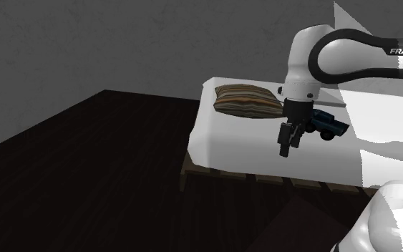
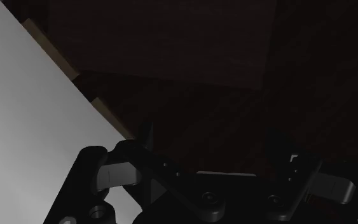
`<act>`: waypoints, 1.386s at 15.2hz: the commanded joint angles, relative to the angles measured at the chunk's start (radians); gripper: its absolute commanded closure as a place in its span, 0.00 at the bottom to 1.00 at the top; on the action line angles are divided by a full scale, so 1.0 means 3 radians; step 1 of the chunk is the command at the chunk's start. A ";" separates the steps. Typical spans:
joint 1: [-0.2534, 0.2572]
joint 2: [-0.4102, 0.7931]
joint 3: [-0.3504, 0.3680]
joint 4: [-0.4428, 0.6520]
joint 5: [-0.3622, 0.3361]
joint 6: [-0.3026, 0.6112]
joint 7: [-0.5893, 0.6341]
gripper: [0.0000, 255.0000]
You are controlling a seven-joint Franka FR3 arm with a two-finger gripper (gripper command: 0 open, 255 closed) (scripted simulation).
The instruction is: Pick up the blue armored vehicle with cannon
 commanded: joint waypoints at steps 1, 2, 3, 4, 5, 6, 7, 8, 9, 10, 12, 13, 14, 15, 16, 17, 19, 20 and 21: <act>0.0000 0.0000 0.0000 0.0000 0.0000 0.0000 0.0000 0.00; -0.0034 0.0029 -0.0066 0.0038 -0.0066 -0.0010 -0.0075 0.00; -0.0067 0.0062 -0.0130 0.0079 -0.0131 -0.0019 -0.0151 0.00; -0.0100 0.0098 -0.0194 0.0124 -0.0193 -0.0026 -0.0226 0.00; -0.0130 0.0138 -0.0258 0.0172 -0.0254 -0.0032 -0.0301 0.00; -0.0160 0.0181 -0.0320 0.0224 -0.0313 -0.0038 -0.0375 0.00; -0.0187 0.0228 -0.0383 0.0278 -0.0370 -0.0042 -0.0450 0.00; -0.0214 0.0277 -0.0444 0.0337 -0.0424 -0.0045 -0.0524 0.00; -0.0238 0.0329 -0.0505 0.0398 -0.0476 -0.0048 -0.0597 0.00; -0.0262 0.0385 -0.0565 0.0463 -0.0525 -0.0050 -0.0671 0.00; -0.0305 0.0504 -0.0683 0.0602 -0.0615 -0.0052 -0.0819 0.00; -0.0325 0.0567 -0.0742 0.0676 -0.0656 -0.0053 -0.0893 0.00; -0.0344 0.0633 -0.0799 0.0754 -0.0693 -0.0054 -0.0967 0.00; -0.0362 0.0702 -0.0856 0.0835 -0.0728 -0.0055 -0.1042 0.00; -0.0378 0.0773 -0.0913 0.0919 -0.0759 -0.0056 -0.1117 0.00; -0.0393 0.0847 -0.0969 0.1006 -0.0786 -0.0057 -0.1192 0.00; -0.0423 0.1002 -0.1081 0.1191 -0.0831 -0.0061 -0.1345 0.00; -0.0436 0.1084 -0.1137 0.1289 -0.0848 -0.0063 -0.1423 0.00; -0.0449 0.1168 -0.1192 0.1390 -0.0861 -0.0067 -0.1501 0.00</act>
